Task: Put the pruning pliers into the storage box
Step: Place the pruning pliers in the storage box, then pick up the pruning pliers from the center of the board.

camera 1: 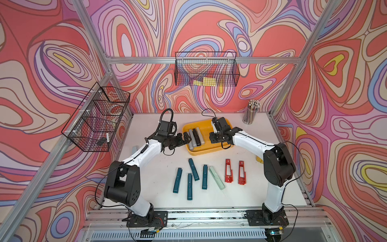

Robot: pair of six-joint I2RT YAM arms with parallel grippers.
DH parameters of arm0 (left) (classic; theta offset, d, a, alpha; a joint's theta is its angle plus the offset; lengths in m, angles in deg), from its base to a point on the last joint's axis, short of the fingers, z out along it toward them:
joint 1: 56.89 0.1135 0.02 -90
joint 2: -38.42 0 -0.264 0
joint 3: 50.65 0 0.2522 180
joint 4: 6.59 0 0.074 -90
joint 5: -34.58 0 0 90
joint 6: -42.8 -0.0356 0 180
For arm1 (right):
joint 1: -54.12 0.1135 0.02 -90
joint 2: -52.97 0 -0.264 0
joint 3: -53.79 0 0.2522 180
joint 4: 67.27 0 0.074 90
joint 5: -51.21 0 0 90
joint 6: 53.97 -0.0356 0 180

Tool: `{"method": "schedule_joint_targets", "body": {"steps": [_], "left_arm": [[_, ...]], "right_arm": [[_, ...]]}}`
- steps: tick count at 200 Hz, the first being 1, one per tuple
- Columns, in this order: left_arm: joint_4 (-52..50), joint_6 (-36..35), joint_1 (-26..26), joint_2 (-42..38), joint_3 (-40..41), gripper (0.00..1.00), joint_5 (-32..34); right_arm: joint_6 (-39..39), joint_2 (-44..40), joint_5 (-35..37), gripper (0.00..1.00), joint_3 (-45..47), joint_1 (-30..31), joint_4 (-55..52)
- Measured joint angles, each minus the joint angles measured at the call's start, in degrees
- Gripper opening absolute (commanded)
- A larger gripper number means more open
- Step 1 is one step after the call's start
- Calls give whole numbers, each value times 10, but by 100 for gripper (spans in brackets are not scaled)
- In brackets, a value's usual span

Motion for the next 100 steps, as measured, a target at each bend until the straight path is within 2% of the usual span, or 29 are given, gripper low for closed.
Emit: {"method": "schedule_joint_targets", "body": {"steps": [26, 44, 100], "left_arm": [[-21, 0, -17, -37, 25, 99, -17], [-36, 0, -28, -68, 51, 99, -28], [-54, 45, -63, -177, 147, 99, -57]], "right_arm": [[-8, -43, -7, 57, 48, 12, -9], [-19, -83, -10, 58, 86, 25, -14], [-80, -167, -1, 54, 174, 80, -30]]}}
